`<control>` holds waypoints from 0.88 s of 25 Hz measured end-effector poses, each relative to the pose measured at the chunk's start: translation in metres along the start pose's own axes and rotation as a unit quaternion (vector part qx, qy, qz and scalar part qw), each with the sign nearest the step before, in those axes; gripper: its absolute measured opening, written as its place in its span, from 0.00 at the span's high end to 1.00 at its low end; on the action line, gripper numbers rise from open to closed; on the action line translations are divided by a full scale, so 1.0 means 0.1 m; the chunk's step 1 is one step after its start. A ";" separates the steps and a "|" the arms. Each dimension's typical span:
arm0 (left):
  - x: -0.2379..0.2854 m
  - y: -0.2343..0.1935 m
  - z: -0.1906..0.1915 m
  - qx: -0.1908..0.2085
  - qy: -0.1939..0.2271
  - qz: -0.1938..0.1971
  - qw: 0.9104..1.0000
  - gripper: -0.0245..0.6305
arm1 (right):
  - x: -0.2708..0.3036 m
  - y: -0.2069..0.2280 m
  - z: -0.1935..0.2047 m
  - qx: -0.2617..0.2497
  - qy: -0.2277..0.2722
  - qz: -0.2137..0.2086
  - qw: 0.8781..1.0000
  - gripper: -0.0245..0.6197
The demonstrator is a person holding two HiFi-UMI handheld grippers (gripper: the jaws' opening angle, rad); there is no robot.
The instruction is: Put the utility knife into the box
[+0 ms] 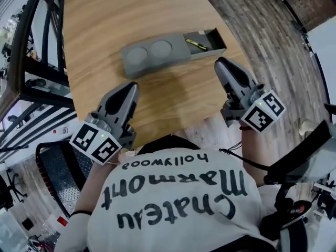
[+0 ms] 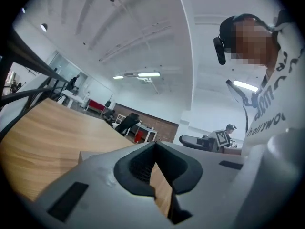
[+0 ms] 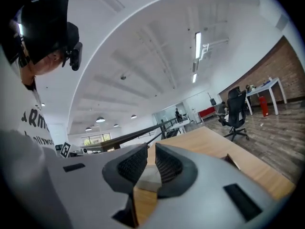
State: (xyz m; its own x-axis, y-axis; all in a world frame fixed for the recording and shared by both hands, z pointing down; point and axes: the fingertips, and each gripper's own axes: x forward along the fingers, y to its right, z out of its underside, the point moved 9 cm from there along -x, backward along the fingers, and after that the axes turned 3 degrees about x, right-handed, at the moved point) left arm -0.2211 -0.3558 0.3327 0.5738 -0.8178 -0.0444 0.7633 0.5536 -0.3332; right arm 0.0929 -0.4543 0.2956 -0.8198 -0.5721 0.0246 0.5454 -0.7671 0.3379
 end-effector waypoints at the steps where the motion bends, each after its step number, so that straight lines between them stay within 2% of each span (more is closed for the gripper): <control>1: -0.01 0.07 -0.04 0.009 0.005 0.012 1.000 0.95 | -0.06 -0.10 0.00 -0.003 0.006 -0.001 1.000 0.88; 3: 0.00 0.16 -0.09 0.020 0.008 0.026 0.999 0.95 | -0.11 -0.22 0.04 -0.005 0.008 -0.003 1.000 0.88; 9: 0.11 0.20 0.03 0.012 0.012 0.038 0.999 0.95 | -0.18 -0.22 0.18 0.003 -0.002 -0.002 1.000 0.90; 14: 0.09 0.26 0.06 0.018 0.009 0.035 0.999 0.95 | -0.32 -0.19 0.23 0.021 0.001 0.002 1.000 0.93; 22: 0.03 0.33 0.03 0.026 0.006 0.033 0.999 0.95 | -0.40 -0.19 0.22 0.022 0.000 0.009 1.000 0.93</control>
State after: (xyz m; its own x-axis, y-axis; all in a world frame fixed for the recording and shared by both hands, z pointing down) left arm -0.1935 -0.3392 0.3249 0.6201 -0.7809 -0.0752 0.7386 0.6134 -0.2796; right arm 0.1116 -0.4103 0.3087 -0.8096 -0.5862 0.0313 0.5524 -0.7428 0.3783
